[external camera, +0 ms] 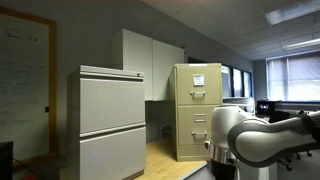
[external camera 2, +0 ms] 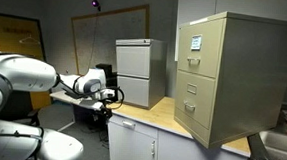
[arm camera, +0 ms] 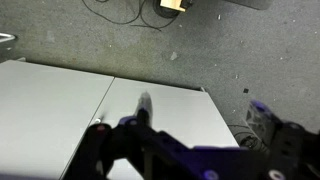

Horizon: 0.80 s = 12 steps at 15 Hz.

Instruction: Open the bottom drawer of the file cabinet to the right

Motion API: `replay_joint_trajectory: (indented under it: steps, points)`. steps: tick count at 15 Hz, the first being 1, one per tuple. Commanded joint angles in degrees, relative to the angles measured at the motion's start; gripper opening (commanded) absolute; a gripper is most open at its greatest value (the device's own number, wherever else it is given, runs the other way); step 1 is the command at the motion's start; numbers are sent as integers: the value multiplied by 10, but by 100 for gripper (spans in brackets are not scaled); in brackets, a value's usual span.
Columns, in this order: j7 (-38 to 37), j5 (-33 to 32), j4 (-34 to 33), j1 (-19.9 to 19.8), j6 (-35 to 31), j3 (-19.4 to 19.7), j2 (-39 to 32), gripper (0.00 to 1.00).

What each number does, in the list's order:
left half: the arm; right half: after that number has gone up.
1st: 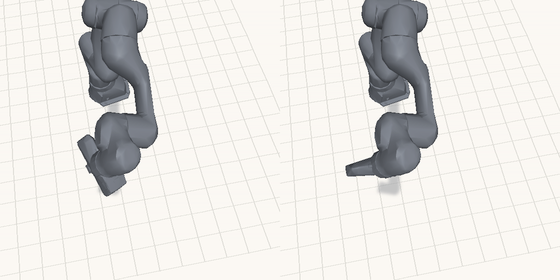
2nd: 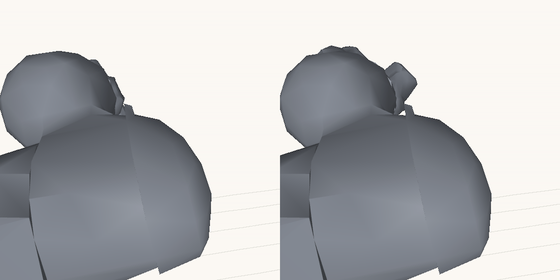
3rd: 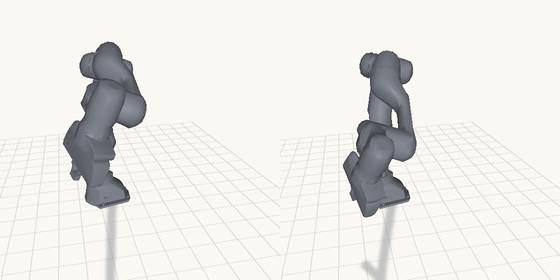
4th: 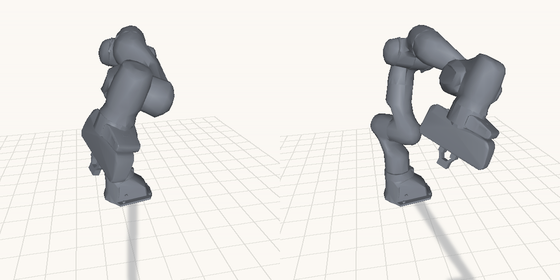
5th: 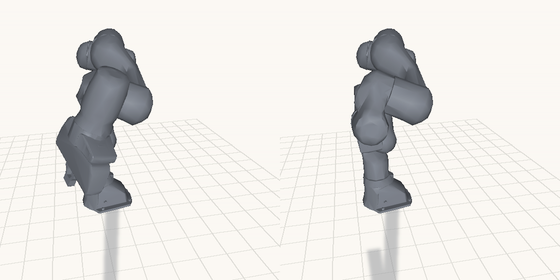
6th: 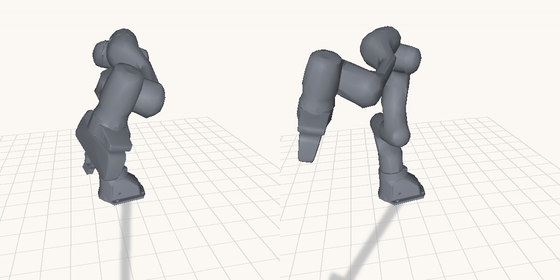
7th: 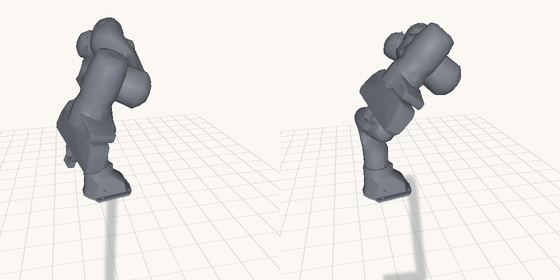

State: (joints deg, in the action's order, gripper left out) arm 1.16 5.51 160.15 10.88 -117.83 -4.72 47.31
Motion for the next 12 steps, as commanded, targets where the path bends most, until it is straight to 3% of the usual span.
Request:
replay_joint_trajectory:
  steps: [1, 9, 12]
  points:
    - [2, 2, -1, -3, 2, -3, 0, 100]
    - [2, 2, -1, -3, 2, -3, 0, 100]
    - [-12, -7, -1, -23, -9, 0, -5, 100]
